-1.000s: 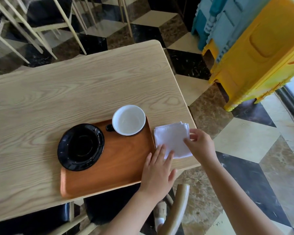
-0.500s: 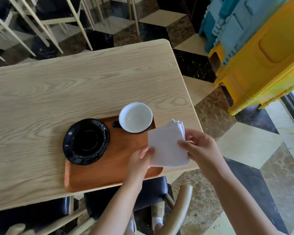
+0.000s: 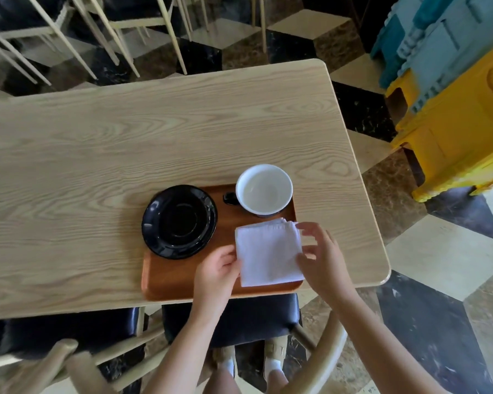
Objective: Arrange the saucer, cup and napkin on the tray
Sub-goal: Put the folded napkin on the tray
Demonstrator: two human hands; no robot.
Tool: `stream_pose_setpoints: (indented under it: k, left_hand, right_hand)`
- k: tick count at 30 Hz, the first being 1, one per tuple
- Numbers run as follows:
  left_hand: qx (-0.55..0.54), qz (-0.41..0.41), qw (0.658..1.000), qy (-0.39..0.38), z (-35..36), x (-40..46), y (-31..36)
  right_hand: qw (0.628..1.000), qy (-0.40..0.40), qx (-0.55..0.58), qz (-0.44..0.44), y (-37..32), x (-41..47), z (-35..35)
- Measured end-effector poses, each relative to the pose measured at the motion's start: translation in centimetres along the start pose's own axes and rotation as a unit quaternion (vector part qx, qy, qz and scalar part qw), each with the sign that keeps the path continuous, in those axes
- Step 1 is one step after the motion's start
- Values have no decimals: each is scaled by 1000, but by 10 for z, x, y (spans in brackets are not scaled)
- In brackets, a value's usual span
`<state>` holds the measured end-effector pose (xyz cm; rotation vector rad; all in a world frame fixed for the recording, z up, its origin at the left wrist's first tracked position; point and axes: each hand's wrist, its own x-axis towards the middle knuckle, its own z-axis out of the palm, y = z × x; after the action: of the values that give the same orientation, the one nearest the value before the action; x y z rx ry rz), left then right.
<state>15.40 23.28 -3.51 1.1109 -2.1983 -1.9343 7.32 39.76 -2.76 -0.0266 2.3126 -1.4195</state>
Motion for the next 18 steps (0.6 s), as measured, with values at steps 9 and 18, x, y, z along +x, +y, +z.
stream_pose_setpoints:
  k: [9, 18]
  left_hand:
    - [218, 164, 962, -33, -3, 0, -25]
    - [462, 343, 815, -68, -5, -2, -48]
  right_hand:
    - [950, -21, -279, -137, 14, -11, 15]
    - [863, 11, -435, -257, 40, -13, 20]
